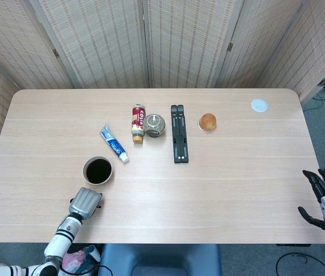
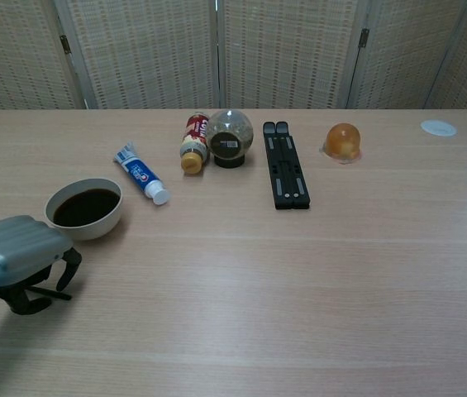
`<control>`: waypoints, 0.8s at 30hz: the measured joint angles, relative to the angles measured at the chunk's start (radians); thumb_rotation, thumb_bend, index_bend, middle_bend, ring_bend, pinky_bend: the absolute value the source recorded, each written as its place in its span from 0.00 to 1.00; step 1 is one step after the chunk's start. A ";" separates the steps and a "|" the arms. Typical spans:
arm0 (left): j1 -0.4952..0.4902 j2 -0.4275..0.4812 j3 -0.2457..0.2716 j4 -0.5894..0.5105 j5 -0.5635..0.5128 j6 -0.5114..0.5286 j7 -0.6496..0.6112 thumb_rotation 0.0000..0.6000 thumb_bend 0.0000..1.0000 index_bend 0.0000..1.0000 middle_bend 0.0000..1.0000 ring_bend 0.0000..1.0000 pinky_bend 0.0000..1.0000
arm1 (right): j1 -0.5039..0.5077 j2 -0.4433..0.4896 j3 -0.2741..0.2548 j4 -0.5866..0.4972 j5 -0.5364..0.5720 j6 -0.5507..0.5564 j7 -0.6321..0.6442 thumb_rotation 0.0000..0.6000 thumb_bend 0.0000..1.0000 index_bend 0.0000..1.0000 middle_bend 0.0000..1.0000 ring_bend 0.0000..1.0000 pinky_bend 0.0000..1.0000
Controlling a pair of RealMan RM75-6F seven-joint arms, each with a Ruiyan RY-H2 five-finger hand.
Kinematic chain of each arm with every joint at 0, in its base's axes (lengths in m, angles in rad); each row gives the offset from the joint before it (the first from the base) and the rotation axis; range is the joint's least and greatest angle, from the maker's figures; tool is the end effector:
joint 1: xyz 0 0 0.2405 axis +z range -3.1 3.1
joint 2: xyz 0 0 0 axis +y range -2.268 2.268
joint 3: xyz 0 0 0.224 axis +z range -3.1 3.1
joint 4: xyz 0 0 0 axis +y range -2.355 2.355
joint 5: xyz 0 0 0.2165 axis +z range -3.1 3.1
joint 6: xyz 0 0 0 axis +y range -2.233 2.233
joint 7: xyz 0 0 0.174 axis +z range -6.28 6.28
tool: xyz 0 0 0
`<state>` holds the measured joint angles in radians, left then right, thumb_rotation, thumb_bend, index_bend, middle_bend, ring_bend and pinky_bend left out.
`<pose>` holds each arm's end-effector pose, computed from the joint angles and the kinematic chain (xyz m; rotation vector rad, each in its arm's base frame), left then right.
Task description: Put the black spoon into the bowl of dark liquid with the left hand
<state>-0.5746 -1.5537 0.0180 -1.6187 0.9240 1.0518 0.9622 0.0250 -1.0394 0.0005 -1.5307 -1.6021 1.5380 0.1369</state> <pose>-0.1941 0.2627 -0.0633 -2.0147 -0.7232 -0.3306 -0.3042 -0.1816 0.1642 1.4410 -0.8855 0.8935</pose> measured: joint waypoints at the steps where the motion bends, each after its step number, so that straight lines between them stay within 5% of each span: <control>1: -0.003 -0.001 0.001 0.000 -0.003 0.001 0.000 1.00 0.40 0.53 1.00 0.88 1.00 | 0.000 0.000 0.000 0.001 0.000 0.000 0.001 1.00 0.19 0.02 0.14 0.04 0.05; 24: -0.032 -0.026 0.034 0.023 -0.037 0.022 0.013 1.00 0.40 0.54 1.00 0.88 1.00 | -0.009 -0.003 -0.001 0.011 0.003 0.007 0.009 1.00 0.19 0.02 0.14 0.05 0.05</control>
<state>-0.6065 -1.5800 0.0523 -1.5961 0.8867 1.0740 0.9754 0.0161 -1.0421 0.0000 -1.5201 -1.5993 1.5448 0.1456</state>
